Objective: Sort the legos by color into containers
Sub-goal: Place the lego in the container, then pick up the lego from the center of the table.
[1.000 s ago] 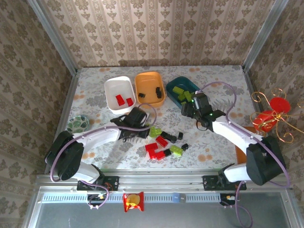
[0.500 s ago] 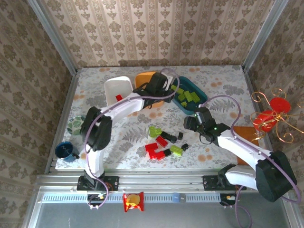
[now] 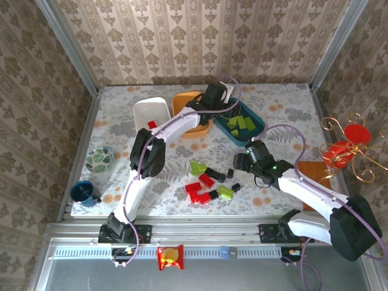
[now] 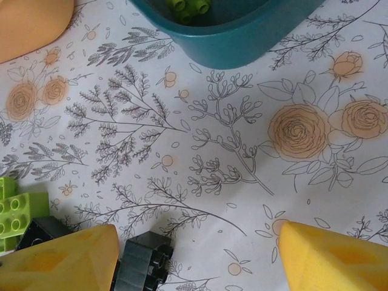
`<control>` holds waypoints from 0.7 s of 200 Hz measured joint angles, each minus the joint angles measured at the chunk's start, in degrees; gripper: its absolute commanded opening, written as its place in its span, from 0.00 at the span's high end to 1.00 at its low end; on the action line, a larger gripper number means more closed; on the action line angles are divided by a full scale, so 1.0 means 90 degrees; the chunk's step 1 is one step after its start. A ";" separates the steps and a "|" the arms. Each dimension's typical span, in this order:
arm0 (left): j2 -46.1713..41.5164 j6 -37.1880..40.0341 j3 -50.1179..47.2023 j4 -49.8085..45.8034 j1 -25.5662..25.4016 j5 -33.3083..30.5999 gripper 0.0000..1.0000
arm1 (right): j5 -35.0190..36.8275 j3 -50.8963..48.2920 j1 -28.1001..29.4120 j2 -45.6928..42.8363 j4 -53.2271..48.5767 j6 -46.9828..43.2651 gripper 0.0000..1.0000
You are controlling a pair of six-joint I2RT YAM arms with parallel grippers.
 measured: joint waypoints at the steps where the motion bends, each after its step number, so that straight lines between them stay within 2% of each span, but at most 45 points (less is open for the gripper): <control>1: -0.0005 -0.0007 -0.0002 0.0000 0.0000 0.0005 0.37 | -0.0002 0.0000 0.0002 0.0000 0.0000 -0.0002 0.28; 33: -0.0731 -0.0158 -0.0986 0.0248 0.0005 0.0141 0.19 | -0.0136 0.0000 0.0117 0.0170 0.0017 0.0024 0.29; 75: -0.3024 -0.0442 -0.3619 0.1345 0.0007 0.0328 0.01 | -0.0245 0.0100 0.0386 0.0748 0.0087 0.0216 0.30; 106: -0.4733 -0.0661 -0.5457 0.2239 0.0007 0.0328 0.00 | -0.0308 0.0204 0.0529 0.1146 0.0250 0.0457 0.35; 140: -0.5926 -0.0792 -0.7147 0.2616 -0.0010 0.0007 0.00 | -0.0333 0.0228 0.0590 0.1506 0.0406 0.0648 0.40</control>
